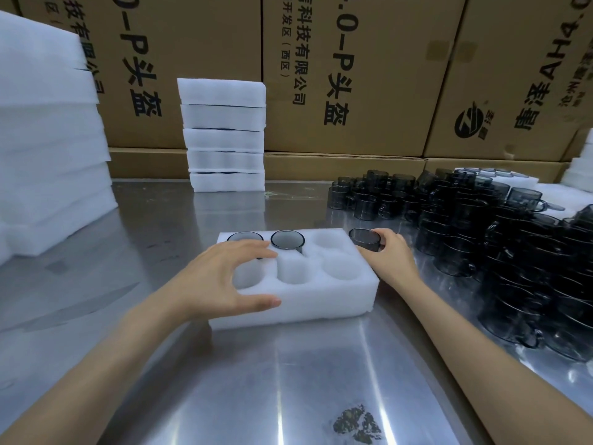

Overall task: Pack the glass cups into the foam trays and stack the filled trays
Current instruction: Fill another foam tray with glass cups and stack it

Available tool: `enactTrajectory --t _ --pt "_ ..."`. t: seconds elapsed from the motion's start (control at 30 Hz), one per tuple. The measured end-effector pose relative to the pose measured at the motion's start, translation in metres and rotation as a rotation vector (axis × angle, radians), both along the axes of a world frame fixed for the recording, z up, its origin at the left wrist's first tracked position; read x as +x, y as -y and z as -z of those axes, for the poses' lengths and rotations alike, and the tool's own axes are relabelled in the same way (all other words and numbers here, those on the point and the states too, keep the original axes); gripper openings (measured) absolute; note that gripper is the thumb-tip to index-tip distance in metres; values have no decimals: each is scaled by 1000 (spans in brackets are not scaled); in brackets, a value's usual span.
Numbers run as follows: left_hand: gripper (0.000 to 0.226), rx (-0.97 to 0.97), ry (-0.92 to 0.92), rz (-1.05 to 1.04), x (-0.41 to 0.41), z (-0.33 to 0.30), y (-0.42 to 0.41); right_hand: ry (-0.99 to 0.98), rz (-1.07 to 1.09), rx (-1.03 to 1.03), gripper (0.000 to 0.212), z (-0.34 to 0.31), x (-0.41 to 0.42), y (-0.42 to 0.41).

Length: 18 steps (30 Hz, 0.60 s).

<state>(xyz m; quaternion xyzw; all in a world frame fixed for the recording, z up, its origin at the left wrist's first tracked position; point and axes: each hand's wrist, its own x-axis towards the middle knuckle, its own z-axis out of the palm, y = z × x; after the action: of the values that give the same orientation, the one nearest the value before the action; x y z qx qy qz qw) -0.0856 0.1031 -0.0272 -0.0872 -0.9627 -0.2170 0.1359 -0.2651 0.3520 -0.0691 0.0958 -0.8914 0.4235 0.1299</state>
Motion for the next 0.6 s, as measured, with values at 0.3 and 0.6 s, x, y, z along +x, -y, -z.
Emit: enactTrajectory --t 0.3,0.6 --pt "81 -15 -18 -2 1 1 -4 -115 -162 -423 47 -32 20 15" --pt "83 -35 -25 -3 1 2 -4 -139 -453 -116 22 -45 38 47"
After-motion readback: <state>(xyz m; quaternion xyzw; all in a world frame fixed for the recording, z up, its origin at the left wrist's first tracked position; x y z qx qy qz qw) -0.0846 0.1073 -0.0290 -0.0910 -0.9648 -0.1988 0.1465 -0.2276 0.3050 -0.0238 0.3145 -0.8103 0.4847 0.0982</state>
